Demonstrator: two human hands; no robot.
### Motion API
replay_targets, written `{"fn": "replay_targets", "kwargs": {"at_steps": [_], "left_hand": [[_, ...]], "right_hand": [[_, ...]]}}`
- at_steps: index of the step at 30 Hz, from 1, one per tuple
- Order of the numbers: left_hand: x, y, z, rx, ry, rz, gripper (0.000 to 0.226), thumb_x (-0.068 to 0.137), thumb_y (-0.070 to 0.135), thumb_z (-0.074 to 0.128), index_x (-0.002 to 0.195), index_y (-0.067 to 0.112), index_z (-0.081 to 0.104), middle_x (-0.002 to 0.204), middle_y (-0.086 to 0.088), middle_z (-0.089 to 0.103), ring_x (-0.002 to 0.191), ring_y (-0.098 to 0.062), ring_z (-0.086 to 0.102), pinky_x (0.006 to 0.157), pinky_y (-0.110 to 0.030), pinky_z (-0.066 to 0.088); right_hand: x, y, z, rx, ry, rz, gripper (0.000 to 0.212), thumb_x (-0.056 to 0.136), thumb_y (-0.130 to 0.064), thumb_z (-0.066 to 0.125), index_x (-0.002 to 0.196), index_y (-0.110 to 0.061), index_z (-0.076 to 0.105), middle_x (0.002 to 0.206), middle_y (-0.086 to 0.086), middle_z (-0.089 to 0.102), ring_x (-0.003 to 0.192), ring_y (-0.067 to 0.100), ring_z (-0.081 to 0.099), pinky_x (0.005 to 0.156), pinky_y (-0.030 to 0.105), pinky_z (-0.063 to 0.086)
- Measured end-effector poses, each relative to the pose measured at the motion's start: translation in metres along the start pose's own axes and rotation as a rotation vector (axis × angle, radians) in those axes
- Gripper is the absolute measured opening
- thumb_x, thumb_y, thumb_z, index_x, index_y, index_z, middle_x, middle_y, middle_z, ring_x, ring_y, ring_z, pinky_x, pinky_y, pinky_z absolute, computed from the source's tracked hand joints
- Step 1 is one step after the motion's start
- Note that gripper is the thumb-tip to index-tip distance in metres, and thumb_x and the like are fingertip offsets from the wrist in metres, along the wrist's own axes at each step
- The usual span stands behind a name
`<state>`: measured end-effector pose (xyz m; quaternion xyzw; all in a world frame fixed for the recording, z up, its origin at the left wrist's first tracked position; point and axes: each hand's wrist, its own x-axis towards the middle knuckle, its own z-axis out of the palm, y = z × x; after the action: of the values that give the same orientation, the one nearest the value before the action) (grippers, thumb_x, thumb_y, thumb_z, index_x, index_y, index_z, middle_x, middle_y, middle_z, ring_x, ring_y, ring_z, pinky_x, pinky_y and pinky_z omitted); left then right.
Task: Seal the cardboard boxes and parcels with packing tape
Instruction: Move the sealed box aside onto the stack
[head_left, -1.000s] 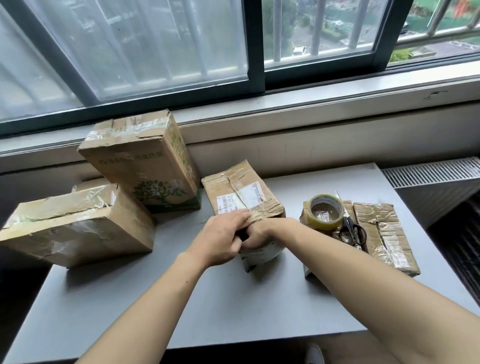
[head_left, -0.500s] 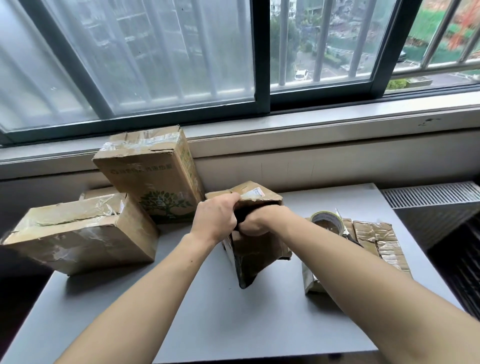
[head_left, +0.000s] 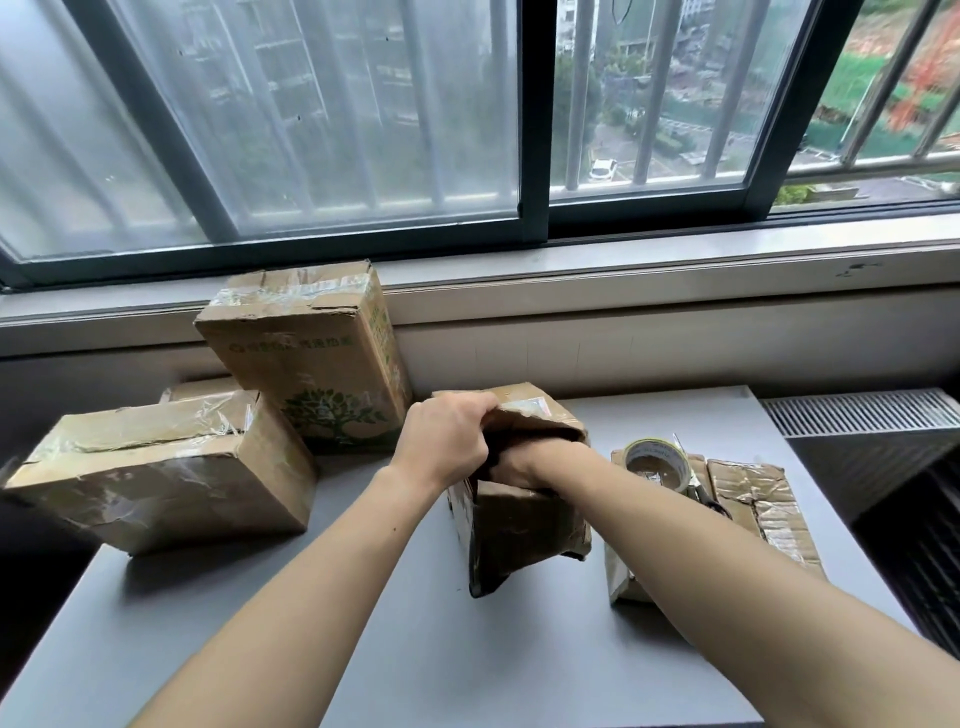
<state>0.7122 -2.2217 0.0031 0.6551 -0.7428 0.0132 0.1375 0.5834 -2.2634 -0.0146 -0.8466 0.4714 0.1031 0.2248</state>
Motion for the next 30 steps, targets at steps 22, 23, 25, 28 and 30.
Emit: {"fn": "replay_targets", "kwargs": {"at_steps": [22,23,25,28,30], "left_hand": [[0.007,0.001,-0.015,-0.021,-0.042,-0.006,0.019,0.087,0.027,0.054,0.102,0.032,0.064,0.095,0.002,0.072,0.09,-0.029,0.064,0.072,-0.034,0.049],[0.007,0.002,-0.015,-0.031,-0.033,-0.006,0.019,0.088,0.027,0.054,0.103,0.032,0.064,0.094,0.002,0.072,0.09,-0.029,0.064,0.073,-0.034,0.05],[0.009,0.003,-0.015,-0.061,-0.028,-0.018,0.02,0.089,0.028,0.053,0.103,0.032,0.065,0.093,0.0,0.072,0.09,-0.03,0.064,0.074,-0.036,0.052],[0.012,0.006,-0.017,-0.118,-0.057,-0.059,0.02,0.09,0.03,0.051,0.104,0.031,0.066,0.094,-0.003,0.073,0.09,-0.032,0.064,0.075,-0.036,0.051],[0.011,0.006,-0.017,-0.149,-0.087,-0.085,0.026,0.087,0.033,0.046,0.102,0.028,0.067,0.096,-0.004,0.073,0.092,-0.033,0.064,0.073,-0.035,0.049]], "right_hand": [[-0.038,-0.003,-0.022,0.006,0.082,-0.134,0.051,0.107,-0.044,0.022,0.087,-0.014,0.059,0.115,0.025,0.065,0.11,0.034,0.059,0.09,0.035,0.038],[-0.041,-0.002,-0.023,-0.01,0.108,-0.144,0.049,0.107,-0.042,0.023,0.084,-0.015,0.057,0.112,0.025,0.066,0.106,0.035,0.06,0.085,0.034,0.037],[-0.046,0.0,-0.027,-0.021,0.13,-0.164,0.047,0.108,-0.038,0.025,0.087,-0.013,0.059,0.109,0.025,0.066,0.103,0.035,0.06,0.082,0.034,0.036],[-0.05,-0.002,-0.039,-0.031,0.092,-0.165,0.044,0.108,-0.032,0.026,0.098,-0.007,0.061,0.115,0.024,0.066,0.108,0.035,0.06,0.089,0.037,0.04],[-0.049,-0.004,-0.048,-0.037,0.138,-0.178,0.039,0.105,-0.033,0.031,0.092,-0.01,0.06,0.113,0.021,0.066,0.107,0.034,0.06,0.084,0.037,0.041]]}}
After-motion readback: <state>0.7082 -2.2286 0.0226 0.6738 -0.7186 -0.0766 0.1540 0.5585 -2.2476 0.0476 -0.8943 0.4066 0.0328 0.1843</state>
